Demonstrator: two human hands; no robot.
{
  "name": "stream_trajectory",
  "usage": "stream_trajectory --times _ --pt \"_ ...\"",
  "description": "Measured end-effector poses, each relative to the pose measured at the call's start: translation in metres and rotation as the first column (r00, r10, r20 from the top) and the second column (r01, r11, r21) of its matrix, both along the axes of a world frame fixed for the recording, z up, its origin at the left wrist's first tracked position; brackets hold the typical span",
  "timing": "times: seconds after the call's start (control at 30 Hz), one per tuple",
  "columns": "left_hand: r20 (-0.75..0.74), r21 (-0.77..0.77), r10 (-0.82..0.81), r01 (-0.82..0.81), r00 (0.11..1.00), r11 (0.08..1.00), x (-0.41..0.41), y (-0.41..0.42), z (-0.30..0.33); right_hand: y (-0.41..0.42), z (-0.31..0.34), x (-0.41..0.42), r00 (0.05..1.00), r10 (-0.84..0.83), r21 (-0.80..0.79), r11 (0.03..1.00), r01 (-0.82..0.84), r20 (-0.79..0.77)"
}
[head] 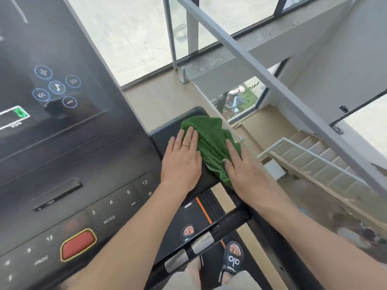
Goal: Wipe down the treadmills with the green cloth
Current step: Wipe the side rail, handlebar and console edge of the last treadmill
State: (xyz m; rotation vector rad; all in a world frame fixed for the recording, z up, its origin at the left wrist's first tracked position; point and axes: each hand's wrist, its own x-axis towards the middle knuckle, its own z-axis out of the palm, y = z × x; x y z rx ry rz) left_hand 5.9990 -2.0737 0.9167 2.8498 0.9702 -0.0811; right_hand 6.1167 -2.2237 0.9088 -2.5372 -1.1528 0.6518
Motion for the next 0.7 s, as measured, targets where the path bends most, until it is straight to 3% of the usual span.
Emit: stream_trajectory --times 0.13,0.2,0.33,0.47,0.57,0.7 --pt "0.088 -0.089 0.09 -0.082 0.992 0.993 0.014 -0.014 -0.007 -0.066 0.008 -0.026 0.999 0.038 -0.083 0.996 -0.036 0.023" --pt "0.078 -0.08 0.112 -0.106 0.991 0.991 0.017 -0.018 -0.012 -0.059 0.008 -0.014 0.999 0.027 -0.039 0.999 -0.028 -0.03" --pt "0.082 -0.035 0.159 -0.156 0.984 0.987 0.021 -0.023 -0.02 0.017 -0.009 0.031 0.949 -0.061 0.127 0.986 0.104 -0.309" --pt "0.105 -0.021 0.181 -0.18 0.978 0.983 0.024 -0.023 -0.023 0.06 -0.019 0.059 0.864 -0.086 0.116 0.98 0.163 -0.495" --pt "0.122 -0.036 0.204 -0.201 0.971 0.979 0.026 -0.024 -0.023 0.019 -0.019 0.052 0.815 -0.113 0.092 0.975 0.2 -0.568" --pt "0.12 -0.016 0.197 -0.197 0.973 0.98 0.025 -0.026 -0.023 -0.08 0.006 0.018 0.719 -0.276 0.03 0.924 0.381 -0.638"
